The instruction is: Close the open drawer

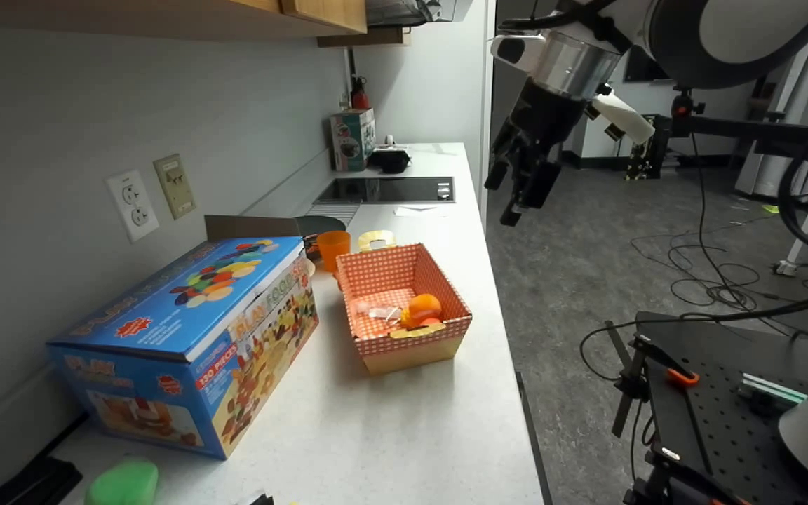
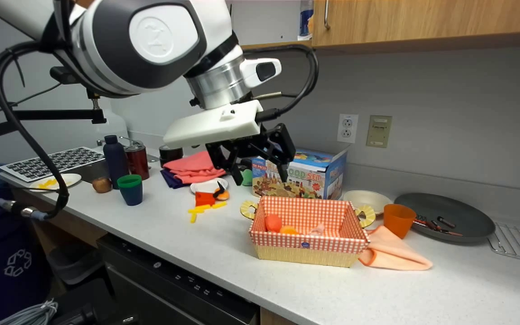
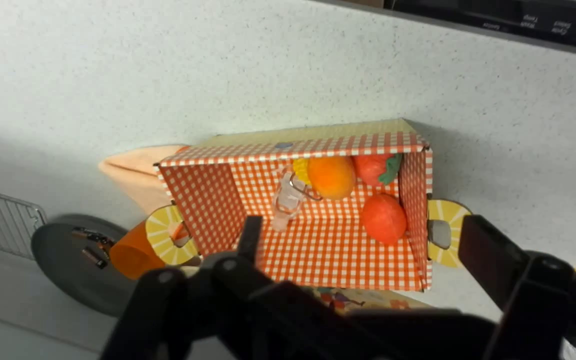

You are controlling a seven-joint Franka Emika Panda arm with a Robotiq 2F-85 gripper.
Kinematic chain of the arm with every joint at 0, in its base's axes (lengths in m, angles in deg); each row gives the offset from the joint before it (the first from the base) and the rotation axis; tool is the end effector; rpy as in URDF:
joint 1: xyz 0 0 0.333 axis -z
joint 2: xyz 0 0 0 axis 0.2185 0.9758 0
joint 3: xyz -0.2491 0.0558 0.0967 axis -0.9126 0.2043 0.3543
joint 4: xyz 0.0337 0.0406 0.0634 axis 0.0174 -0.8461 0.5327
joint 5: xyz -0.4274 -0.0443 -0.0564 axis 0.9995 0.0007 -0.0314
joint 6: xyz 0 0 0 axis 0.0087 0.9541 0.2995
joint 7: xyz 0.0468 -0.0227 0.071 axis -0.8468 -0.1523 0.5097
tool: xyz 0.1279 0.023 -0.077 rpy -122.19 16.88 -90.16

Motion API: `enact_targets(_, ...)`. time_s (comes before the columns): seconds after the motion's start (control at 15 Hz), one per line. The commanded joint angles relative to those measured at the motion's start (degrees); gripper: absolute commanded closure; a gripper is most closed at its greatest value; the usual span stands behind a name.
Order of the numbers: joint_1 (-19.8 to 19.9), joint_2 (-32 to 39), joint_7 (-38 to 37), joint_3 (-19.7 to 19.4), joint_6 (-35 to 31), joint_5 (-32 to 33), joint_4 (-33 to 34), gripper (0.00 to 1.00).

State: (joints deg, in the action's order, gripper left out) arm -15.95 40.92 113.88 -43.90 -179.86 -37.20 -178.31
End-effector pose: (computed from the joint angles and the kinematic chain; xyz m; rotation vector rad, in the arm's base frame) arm 0.4681 -0.0374 0.3105 2.8413 0.7197 0.5255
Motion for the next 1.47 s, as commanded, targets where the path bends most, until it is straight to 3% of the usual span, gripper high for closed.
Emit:
enact_targets(0.0, -0.62, 4.73, 4.17, -1.37, 3.87, -1.99, 1.96, 0.0)
enact_targets(0.2, -0.25, 8.79, 5.38, -1.49, 5.12, -2.94, 2.13, 0.0)
enact_targets(0.27, 0.8, 5.63, 3.46, -0.02, 3.81, -1.61, 0.33, 0.0)
enact_targets(0.53, 0.98, 8.67, 3.51, 0.09, 3.79, -1.74, 0.98, 0.0)
enact_targets(1.4, 0.99, 8.76, 3.51, 0.09, 3.79, -1.75, 1.29, 0.0)
